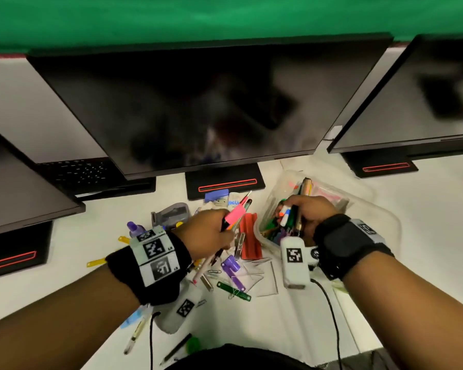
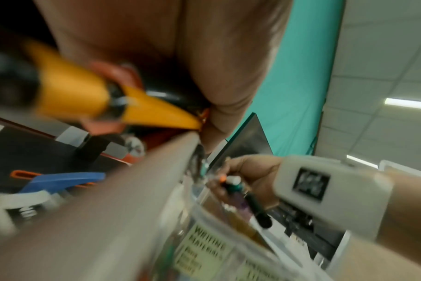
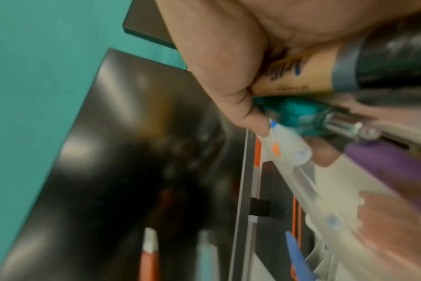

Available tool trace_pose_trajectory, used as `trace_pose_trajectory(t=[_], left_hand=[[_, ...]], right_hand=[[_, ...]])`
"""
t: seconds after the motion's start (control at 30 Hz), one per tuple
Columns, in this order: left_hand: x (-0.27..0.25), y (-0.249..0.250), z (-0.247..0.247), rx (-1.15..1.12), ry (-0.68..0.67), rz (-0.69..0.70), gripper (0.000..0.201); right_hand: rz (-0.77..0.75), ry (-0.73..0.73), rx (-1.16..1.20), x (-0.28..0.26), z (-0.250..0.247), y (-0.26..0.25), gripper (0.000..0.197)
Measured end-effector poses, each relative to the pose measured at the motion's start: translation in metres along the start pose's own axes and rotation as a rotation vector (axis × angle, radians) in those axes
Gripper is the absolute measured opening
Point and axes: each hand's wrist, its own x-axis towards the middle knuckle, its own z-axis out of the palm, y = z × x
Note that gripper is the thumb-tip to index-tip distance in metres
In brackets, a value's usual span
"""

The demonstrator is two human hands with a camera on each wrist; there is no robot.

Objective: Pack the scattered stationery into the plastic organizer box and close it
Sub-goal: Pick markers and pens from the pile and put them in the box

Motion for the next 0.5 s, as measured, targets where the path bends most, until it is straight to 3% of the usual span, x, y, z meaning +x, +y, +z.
trace_pose_trajectory(t=[0.1,0.27,0.33,0.43,0.5], left_hand=[[0.016,0.025,-0.012,-0.044,0.029,-0.006,0.018],[0.052,0.055,-0.017,-0.085,0.067,-0.078,0.025],[0.068,0.061,-0.013,-0.139,0.063,-0.104,0.016],[0.087,0.072,0.002,-0.070,0.045,-0.154,0.023],[0.098,0.080,0.014,0.028,0.029,-0.186,0.021]], right_hand=[[-0.040,0.028,-0.165,0.016,0.004,-0.006,0.014],[-0.032,-0.127,-0.197,0.038,0.000,-0.005,0.019],[-0.048,-0.150,-0.202,0.033,-0.009,-0.004,0.019],[-0.067,-0.160,-0.185,0.011,-0.024,-0.004,0.016],[-0.117,-0.185,-0.343,-0.009,-0.039,-0.003,0.011]])
